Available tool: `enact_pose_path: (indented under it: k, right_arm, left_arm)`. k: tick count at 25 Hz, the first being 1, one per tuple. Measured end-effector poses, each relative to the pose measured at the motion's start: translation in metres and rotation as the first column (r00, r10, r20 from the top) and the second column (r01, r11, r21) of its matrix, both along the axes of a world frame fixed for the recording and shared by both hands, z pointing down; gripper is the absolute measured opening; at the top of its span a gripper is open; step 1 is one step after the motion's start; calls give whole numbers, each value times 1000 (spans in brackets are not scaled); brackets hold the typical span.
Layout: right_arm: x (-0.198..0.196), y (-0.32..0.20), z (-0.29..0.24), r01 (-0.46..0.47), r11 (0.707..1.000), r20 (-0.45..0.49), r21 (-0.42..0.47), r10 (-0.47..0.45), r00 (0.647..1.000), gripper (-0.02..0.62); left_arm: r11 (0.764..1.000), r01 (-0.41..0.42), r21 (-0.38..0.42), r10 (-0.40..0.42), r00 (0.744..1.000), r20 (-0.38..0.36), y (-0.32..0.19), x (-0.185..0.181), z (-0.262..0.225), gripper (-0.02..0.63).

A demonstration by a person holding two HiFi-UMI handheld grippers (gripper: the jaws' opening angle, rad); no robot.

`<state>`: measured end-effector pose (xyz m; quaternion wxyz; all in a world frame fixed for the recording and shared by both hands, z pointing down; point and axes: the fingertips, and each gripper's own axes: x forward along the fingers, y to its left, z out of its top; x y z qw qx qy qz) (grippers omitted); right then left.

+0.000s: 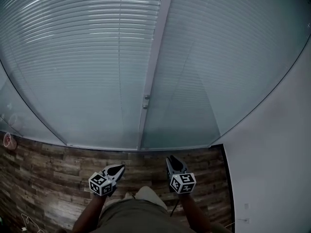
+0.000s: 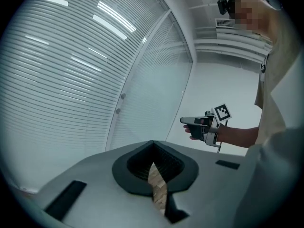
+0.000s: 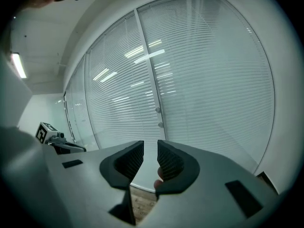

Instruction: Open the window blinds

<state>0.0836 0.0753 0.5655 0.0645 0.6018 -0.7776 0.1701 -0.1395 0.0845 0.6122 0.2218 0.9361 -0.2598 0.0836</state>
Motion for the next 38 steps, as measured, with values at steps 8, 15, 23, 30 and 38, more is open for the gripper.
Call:
enact_pose_path:
  k: [8,15,23,30,38]
  right_arm:
    - [3,-10,4,10,1000,34,-29,-9,999,97]
    - [30,-36,-16,52,998,39,-18,-52,998,96]
    - [49,-53,-33,117,993,-41,8,-117,992,92]
    - [34,-43,-53,159,987,-39,24,-158,987,92]
    - [25,-68,-27,165,986,-51,-11,-165,985,92]
  left_arm:
    - [999,37,-7,-36,999,38,-20,-6,2,12]
    - [999,33,-36,-33,999,13,-32,47,-12,12]
    - [996,86,-39,-86,996,-15,-19,82,-29,12]
    - [985,163,-52,-164,986,-10,-3,53,-32,12]
    - [977,210,-47,-211,977,-13,-41,37,-21,12]
